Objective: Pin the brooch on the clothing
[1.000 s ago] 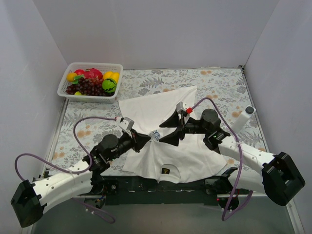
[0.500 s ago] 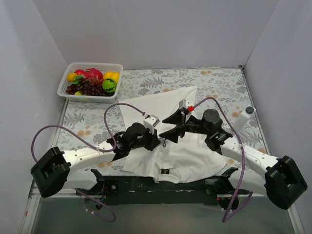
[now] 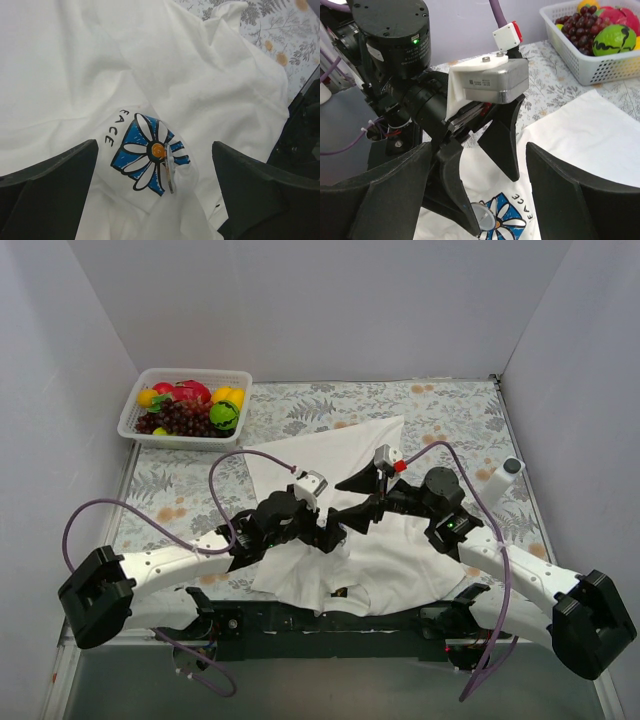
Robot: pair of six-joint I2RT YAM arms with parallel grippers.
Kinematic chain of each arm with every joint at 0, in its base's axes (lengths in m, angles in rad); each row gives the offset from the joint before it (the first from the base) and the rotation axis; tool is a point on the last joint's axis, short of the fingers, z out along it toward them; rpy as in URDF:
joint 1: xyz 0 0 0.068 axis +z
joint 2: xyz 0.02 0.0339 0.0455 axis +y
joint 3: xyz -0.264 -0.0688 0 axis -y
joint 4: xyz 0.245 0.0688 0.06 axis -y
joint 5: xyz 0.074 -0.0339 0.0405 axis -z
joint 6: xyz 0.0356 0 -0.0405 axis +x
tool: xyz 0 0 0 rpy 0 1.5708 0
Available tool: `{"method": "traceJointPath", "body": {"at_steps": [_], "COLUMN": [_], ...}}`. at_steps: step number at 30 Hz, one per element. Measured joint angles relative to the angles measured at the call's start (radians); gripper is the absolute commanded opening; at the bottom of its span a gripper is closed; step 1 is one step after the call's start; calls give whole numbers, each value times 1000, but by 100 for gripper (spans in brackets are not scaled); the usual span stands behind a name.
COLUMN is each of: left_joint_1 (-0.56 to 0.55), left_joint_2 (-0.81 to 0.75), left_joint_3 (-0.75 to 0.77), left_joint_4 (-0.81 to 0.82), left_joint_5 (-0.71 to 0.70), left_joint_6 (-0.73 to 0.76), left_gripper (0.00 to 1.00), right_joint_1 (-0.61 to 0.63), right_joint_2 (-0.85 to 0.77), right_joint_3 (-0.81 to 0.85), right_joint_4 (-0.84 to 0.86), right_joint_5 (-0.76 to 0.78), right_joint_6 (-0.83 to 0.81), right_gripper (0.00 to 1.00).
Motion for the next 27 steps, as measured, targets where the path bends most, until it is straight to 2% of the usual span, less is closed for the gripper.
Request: {"method": "traceJointPath", "body": {"at_steps": [6, 13, 19, 27], "left_joint_1": [64, 206, 389, 666], "left_joint_2": [-59, -85, -79, -23], "left_joint_3": [-4, -4, -4, 1], "left_joint_4": [35, 81, 82, -40], "left_joint_5": [17, 119, 204, 196], "left_joint_6": [-41, -112, -228, -389], "left_gripper": [98, 98, 98, 98], "right_joint_1": [-2, -8, -9, -9], "right_joint_2": [-11, -6, 8, 46], "right_joint_3": [0, 0, 0, 4], "right_joint_4": [5, -19, -54, -111], "right_joint_5": [2, 4, 2, 29], "right_joint_6": [-8, -19, -28, -31], "right_gripper": [83, 83, 84, 84]}}
